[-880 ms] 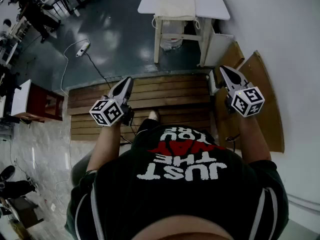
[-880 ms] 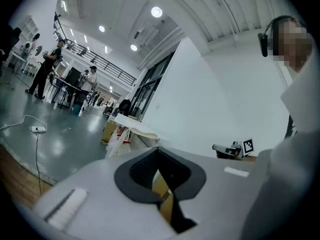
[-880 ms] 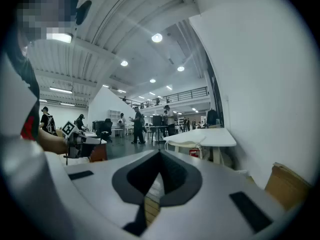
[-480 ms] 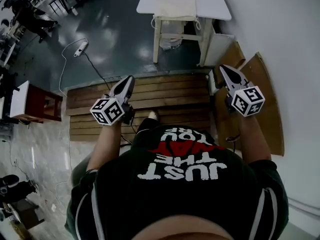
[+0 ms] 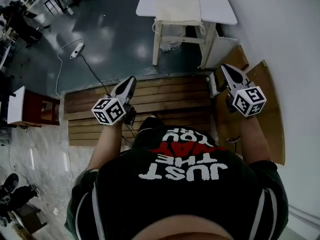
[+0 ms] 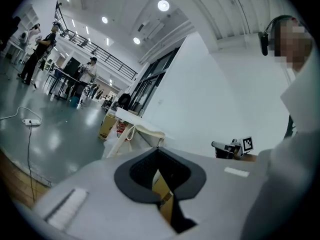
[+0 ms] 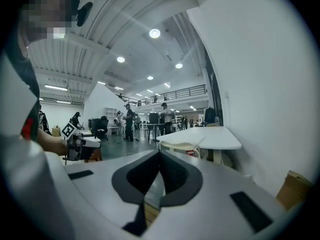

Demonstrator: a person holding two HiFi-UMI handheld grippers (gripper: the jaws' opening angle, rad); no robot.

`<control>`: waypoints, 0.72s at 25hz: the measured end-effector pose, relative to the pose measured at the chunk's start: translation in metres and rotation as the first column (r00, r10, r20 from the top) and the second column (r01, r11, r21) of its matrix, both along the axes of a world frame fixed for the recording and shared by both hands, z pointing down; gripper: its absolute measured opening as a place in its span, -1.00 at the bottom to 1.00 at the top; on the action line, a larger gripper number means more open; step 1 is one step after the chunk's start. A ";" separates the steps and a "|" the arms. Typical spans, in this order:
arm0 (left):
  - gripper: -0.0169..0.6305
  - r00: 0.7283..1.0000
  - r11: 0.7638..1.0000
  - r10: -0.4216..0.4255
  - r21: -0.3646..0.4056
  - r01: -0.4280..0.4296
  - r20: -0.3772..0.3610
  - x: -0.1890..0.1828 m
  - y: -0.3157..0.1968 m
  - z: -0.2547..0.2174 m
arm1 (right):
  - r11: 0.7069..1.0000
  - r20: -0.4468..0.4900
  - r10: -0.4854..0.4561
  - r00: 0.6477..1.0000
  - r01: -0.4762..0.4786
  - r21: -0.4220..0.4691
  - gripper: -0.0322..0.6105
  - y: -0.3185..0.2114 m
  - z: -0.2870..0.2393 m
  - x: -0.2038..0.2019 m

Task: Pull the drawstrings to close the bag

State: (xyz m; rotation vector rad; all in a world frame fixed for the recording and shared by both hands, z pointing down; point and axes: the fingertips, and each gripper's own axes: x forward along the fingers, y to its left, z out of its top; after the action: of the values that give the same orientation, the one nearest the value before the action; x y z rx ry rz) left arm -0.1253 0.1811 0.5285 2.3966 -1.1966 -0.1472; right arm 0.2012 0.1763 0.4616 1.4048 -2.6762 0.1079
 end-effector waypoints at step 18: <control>-0.94 0.970 0.964 0.243 -0.105 -0.243 -0.014 -0.077 -0.241 -0.071 | 0.995 -0.079 0.090 0.993 -0.093 -0.036 -0.87 -0.220 -0.109 -0.119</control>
State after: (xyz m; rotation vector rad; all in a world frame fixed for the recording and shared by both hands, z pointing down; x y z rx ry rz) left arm -0.2020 -0.0595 0.4580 2.4239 -0.8766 -0.0074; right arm 0.0818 -0.0437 0.3525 1.4884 -2.5340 0.1118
